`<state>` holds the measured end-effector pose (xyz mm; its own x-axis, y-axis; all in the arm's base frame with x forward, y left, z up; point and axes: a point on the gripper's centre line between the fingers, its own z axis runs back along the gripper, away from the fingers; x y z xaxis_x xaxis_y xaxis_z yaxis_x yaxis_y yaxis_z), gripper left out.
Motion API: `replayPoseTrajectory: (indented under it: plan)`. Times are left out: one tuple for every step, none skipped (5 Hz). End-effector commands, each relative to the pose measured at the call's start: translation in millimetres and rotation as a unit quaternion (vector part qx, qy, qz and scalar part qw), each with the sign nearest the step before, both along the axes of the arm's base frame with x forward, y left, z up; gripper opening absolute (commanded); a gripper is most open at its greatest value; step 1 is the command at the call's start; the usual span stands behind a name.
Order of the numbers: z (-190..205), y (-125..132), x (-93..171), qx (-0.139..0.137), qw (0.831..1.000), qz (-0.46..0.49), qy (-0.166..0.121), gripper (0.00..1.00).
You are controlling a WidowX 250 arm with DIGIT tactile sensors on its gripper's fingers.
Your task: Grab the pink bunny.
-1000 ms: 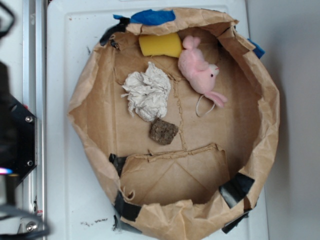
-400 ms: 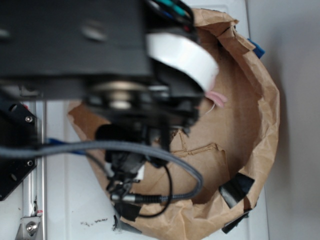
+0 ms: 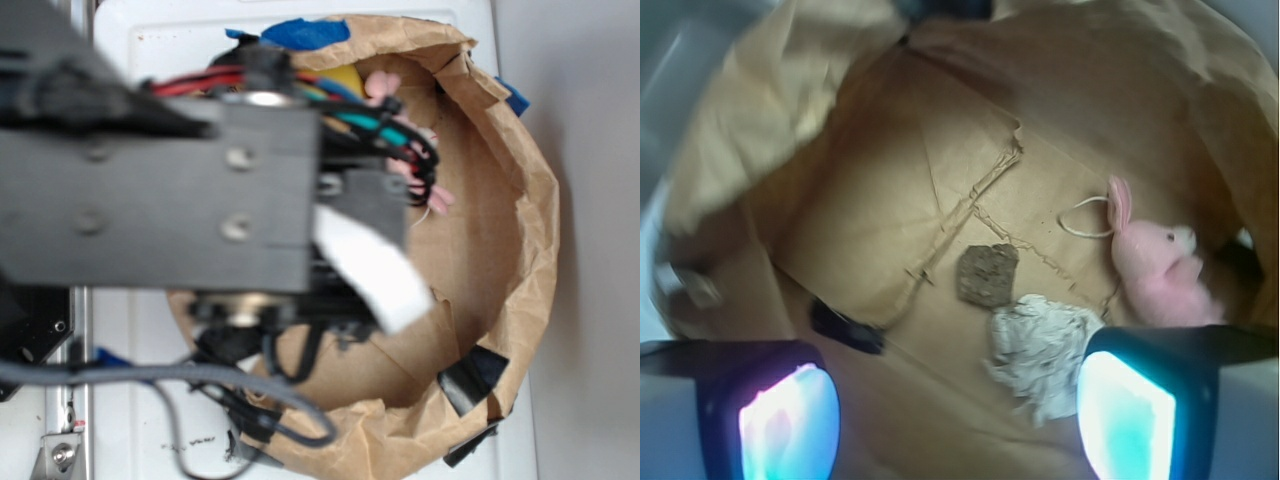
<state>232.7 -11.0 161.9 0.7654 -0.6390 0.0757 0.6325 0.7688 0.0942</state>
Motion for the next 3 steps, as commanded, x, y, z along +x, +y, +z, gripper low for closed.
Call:
replayPoseTrajectory:
  plan:
    - [18, 28, 4, -0.019, 0.995, -0.058, -0.081, 1.00]
    - [9, 56, 27, -0.037, 0.995, -0.073, -0.052, 1.00]
    - [3, 76, 51, -0.044, 0.994, -0.088, -0.049, 1.00]
